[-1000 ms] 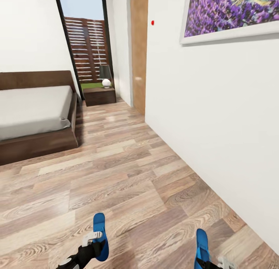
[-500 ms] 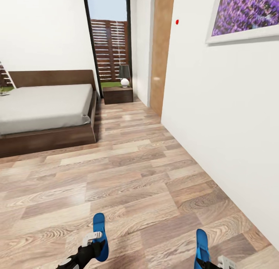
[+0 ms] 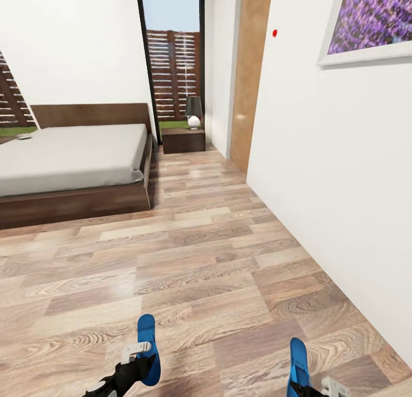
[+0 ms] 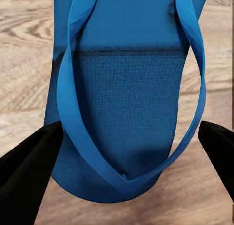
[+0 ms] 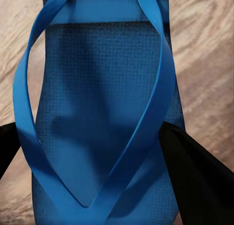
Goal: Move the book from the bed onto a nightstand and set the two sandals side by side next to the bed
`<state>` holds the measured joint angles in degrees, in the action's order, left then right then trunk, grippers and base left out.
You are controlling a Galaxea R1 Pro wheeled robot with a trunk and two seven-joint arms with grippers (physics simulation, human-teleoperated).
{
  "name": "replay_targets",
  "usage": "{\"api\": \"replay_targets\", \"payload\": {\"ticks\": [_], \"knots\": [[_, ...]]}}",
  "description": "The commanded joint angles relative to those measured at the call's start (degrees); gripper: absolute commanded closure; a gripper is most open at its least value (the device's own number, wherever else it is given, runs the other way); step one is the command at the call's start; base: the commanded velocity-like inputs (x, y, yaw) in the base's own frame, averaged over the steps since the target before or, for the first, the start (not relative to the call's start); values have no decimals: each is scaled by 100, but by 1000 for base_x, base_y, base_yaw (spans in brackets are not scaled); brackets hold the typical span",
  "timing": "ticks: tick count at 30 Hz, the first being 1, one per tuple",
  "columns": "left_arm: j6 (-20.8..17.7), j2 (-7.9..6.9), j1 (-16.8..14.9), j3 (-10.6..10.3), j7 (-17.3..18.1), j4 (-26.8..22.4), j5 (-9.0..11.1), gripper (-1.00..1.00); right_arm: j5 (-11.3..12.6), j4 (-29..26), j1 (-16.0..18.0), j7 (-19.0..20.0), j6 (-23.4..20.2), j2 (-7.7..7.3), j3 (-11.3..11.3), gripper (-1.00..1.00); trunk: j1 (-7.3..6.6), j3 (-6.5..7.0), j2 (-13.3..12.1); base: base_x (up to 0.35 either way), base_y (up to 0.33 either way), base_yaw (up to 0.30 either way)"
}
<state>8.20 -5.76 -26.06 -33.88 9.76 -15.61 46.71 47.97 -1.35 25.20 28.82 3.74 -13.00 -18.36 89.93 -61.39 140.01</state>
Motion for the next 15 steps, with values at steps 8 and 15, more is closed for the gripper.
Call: {"api": "replay_targets", "payload": {"ticks": [8,15], "knots": [[24,-4,-4,-48,8,5,58,100,37,8,3,8,22,-1,-59,100,-177,139,-321,0,0,0],[24,-4,-4,-48,8,4,58,100,37,10,3,10,22,-1,-57,100,-331,265,-601,0,0,0]]}}
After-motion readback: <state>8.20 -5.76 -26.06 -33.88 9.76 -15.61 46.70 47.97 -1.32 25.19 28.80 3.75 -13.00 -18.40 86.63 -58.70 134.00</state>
